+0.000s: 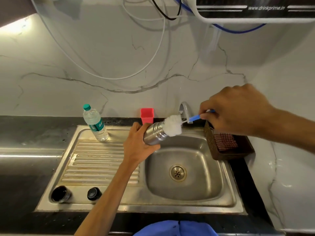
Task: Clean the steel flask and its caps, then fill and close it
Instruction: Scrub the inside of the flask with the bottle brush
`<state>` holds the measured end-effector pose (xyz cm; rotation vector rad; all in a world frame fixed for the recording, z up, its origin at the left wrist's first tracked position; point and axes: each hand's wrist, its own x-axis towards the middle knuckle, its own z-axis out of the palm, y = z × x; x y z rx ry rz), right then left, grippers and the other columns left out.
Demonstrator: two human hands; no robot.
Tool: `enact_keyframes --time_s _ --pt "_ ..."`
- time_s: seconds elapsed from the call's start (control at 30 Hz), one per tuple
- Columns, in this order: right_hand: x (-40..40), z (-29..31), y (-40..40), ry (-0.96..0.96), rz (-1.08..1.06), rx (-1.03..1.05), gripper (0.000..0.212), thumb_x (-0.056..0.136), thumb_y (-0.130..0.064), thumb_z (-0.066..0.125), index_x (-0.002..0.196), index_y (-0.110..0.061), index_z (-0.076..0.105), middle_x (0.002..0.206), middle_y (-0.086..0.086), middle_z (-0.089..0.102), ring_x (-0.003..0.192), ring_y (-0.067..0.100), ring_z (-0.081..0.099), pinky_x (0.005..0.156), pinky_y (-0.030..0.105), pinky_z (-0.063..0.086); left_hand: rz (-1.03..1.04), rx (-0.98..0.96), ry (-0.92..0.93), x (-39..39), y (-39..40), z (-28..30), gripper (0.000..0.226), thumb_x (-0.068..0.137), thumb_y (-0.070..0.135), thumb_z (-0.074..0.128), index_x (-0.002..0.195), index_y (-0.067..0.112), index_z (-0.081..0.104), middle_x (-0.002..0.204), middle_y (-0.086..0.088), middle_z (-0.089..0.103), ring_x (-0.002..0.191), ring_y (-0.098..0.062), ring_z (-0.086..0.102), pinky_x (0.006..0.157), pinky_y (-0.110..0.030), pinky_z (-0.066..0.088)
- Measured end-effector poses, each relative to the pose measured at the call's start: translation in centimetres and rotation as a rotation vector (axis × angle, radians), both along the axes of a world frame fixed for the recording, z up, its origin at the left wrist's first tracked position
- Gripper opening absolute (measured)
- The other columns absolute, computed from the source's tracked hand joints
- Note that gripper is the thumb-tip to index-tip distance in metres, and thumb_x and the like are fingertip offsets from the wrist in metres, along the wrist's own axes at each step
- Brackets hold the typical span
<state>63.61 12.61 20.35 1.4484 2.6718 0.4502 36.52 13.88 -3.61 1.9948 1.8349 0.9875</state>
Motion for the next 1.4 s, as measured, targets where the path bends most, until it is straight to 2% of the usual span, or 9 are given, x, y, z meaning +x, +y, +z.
enact_keyframes --time_s 0.13,0.27,0.5,0.7,0.87,1.03,1.2,1.33,1.4 --pt "-2.6 -2.9 0.0 -0.049 -0.029 -0.002 0.026 0.102 -0.044 0.043 0.108 -0.035 0.067 0.081 -0.009 0.054 0.073 0.019 0.056 0.064 0.031 0.036 -0.017 0.062 0.006 1.6 -0.3 1.5 0.081 0.054 0.043 0.094 0.128 0.033 0.062 0.106 0.014 0.041 0.092 -0.010 0.052 0.060 -0.020 0.036" --pt "-3.2 -4.3 -0.3 -0.003 0.043 0.062 0.021 0.102 -0.040 0.051 0.090 -0.031 0.065 0.075 -0.007 0.042 0.058 0.020 0.042 0.055 0.030 0.025 0.011 0.102 0.027 0.3 -0.8 1.2 0.084 0.055 0.045 0.094 0.129 0.033 0.057 0.110 0.007 0.047 0.096 -0.016 0.055 0.068 -0.032 0.053" --pt "-1.1 -1.5 -0.6 -0.155 0.115 0.001 0.036 0.108 -0.046 0.025 0.108 -0.036 0.059 0.091 -0.007 0.060 0.074 0.019 0.064 0.066 0.033 0.050 -0.083 0.036 -0.069 -1.7 -0.9 1.4 0.082 0.061 0.039 0.095 0.133 0.037 0.055 0.114 0.013 0.068 0.096 -0.012 0.065 0.081 -0.040 0.059" --pt "-3.5 -5.8 -1.1 -0.120 0.138 0.080 0.003 0.076 -0.026 0.071 0.074 -0.028 0.070 0.065 -0.004 0.060 0.042 0.024 0.049 0.050 0.024 0.017 -0.089 0.063 -0.107 -0.4 -1.5 1.9 0.075 0.062 0.034 0.095 0.128 0.028 0.062 0.109 0.013 0.067 0.095 -0.010 0.062 0.079 -0.035 0.055" --pt "-0.7 -3.1 -0.3 -0.085 0.138 0.132 0.032 0.105 -0.049 0.035 0.108 -0.040 0.065 0.093 -0.010 0.064 0.072 0.021 0.067 0.060 0.030 0.037 0.003 0.010 -0.021 -5.1 -1.9 0.9 0.081 0.061 0.045 0.090 0.134 0.029 0.060 0.117 0.010 0.067 0.101 -0.011 0.061 0.084 -0.045 0.058" --pt "-3.5 -5.6 -0.2 -0.063 0.161 0.138 0.006 0.080 -0.031 0.072 0.074 -0.030 0.072 0.064 -0.006 0.061 0.042 0.023 0.046 0.050 0.023 0.027 -0.024 0.089 -0.021 -1.8 -2.1 1.9 0.074 0.060 0.039 0.094 0.127 0.022 0.064 0.111 0.006 0.070 0.097 -0.013 0.062 0.079 -0.035 0.053" --pt "-1.8 -4.9 0.5 0.004 0.165 0.048 0.031 0.104 -0.048 0.042 0.104 -0.038 0.071 0.088 -0.009 0.066 0.066 0.021 0.065 0.058 0.029 0.035 0.013 0.015 0.051 -5.5 -2.8 0.4 0.080 0.060 0.045 0.089 0.133 0.030 0.059 0.115 0.011 0.067 0.098 -0.012 0.061 0.080 -0.041 0.057" --pt "-2.1 -4.4 0.8 0.087 0.190 0.178 0.020 0.094 -0.039 0.064 0.081 -0.030 0.076 0.065 -0.007 0.060 0.044 0.021 0.040 0.052 0.022 0.022 0.084 0.091 0.002 -4.8 -2.8 1.1 0.076 0.059 0.029 0.097 0.127 0.021 0.064 0.112 0.004 0.070 0.098 -0.015 0.063 0.077 -0.036 0.050" --pt "-4.3 -6.7 0.6 0.062 0.210 0.133 0.017 0.087 -0.035 0.073 0.071 -0.028 0.072 0.062 -0.005 0.060 0.042 0.023 0.043 0.052 0.023 0.021 0.054 0.119 -0.001 -2.8 -2.6 1.7 0.075 0.059 0.031 0.100 0.125 0.021 0.065 0.111 0.005 0.070 0.098 -0.012 0.061 0.078 -0.033 0.047"
